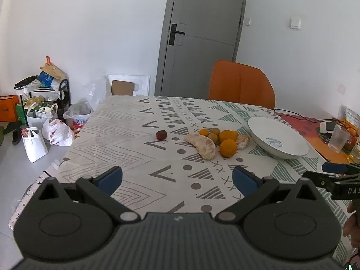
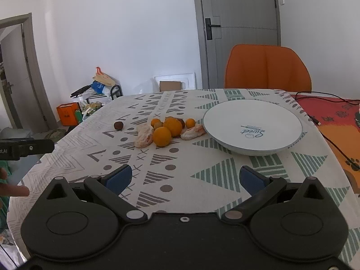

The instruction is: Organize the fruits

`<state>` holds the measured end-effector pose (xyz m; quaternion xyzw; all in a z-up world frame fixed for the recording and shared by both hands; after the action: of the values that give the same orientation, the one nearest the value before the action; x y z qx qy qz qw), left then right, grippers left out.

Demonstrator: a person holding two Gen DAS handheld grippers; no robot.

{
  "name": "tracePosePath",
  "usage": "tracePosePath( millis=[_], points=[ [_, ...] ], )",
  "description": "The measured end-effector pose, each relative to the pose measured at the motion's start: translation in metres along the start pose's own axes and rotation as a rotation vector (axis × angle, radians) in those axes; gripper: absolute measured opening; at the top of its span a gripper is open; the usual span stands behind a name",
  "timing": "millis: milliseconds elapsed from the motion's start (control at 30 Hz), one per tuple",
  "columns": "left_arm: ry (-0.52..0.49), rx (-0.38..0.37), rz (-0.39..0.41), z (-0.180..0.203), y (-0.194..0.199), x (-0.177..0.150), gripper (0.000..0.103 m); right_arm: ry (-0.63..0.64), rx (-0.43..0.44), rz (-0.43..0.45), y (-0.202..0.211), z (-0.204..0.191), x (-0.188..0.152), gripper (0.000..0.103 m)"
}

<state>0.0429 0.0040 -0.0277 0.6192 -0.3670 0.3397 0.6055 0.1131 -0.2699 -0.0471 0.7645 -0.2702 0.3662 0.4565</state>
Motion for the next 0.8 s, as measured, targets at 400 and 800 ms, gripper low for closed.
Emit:
tracePosePath(
  millis=[400, 800],
  points=[
    [-0.001, 0.009, 0.007, -0.002, 0.001, 0.002, 0.103, -0.003, 0.02, -0.011, -0.002, -0.003, 0.0, 0.103],
    [-0.006, 0.016, 0.06, -0.005, 0.004, 0.014, 0.101, 0.016, 0.039, 0.014, -0.007, -0.015, 0.008, 0.103]
  ],
)
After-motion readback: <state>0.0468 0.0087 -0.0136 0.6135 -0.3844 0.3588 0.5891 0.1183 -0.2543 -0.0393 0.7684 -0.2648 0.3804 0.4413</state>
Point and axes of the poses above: each gripper's, at about its wrist camera, not at the fingertips, and y roughly against the way its jaws point, z to its right, x to its top, the point moved 5 cm from there along -y, roughly the way its jaws point, and after that the axes turned 11 degrees about -y, right-handed, at the moved point
